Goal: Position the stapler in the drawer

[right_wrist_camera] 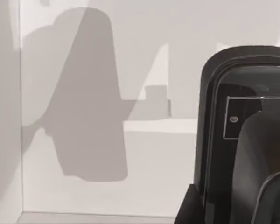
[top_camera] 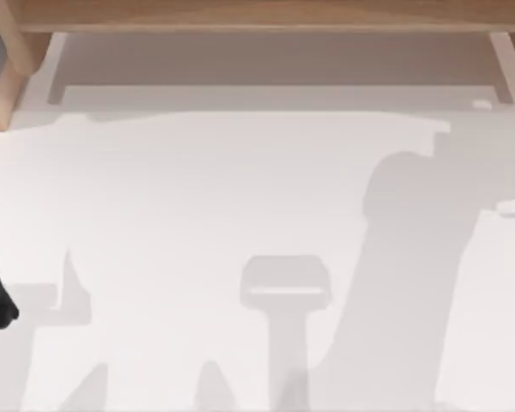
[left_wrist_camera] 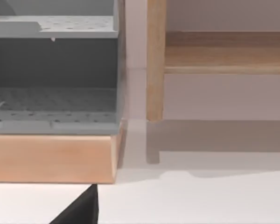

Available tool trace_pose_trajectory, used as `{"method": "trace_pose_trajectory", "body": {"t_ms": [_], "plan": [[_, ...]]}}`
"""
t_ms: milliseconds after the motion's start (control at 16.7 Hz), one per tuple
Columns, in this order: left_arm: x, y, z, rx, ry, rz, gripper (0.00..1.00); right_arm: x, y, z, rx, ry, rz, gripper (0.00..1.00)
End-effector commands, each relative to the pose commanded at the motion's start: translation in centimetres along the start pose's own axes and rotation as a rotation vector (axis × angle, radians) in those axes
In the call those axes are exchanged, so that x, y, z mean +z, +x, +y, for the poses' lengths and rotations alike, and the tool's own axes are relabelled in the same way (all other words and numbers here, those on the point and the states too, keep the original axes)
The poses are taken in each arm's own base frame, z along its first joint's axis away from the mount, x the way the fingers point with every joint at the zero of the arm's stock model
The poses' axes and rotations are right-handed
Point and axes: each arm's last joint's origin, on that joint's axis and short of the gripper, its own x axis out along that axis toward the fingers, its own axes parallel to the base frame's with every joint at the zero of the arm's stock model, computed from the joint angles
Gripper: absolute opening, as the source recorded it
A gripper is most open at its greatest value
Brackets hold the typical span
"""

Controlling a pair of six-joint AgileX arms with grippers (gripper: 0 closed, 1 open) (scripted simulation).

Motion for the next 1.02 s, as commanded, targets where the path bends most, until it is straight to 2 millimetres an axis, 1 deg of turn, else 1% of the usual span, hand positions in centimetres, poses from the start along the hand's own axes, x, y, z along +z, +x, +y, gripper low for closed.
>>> {"method": "trace_pose_trajectory", "body": {"t_ms": [180, 300, 360, 600, 1020], "plan": [[0.0, 0.0, 0.0, 0.000, 0.000, 0.000, 1.00, 0.1, 4.8, -0.2, 0.016, 0.036, 0.087, 0.00], [0.0, 0.0, 0.0, 0.000, 0.000, 0.000, 1.00, -0.1, 6.9, -0.2, 0.021, 0.062, 0.136, 0.00], [0.0, 0.0, 0.0, 0.000, 0.000, 0.000, 1.00, -0.2, 7.3, -0.3, 0.020, 0.072, 0.149, 0.00], [0.0, 0.0, 0.0, 0.000, 0.000, 0.000, 1.00, -0.2, 7.4, -0.3, 0.020, 0.074, 0.152, 0.00], [0.0, 0.0, 0.0, 0.000, 0.000, 0.000, 1.00, -0.2, 7.4, -0.3, 0.020, 0.074, 0.152, 0.53]]}}
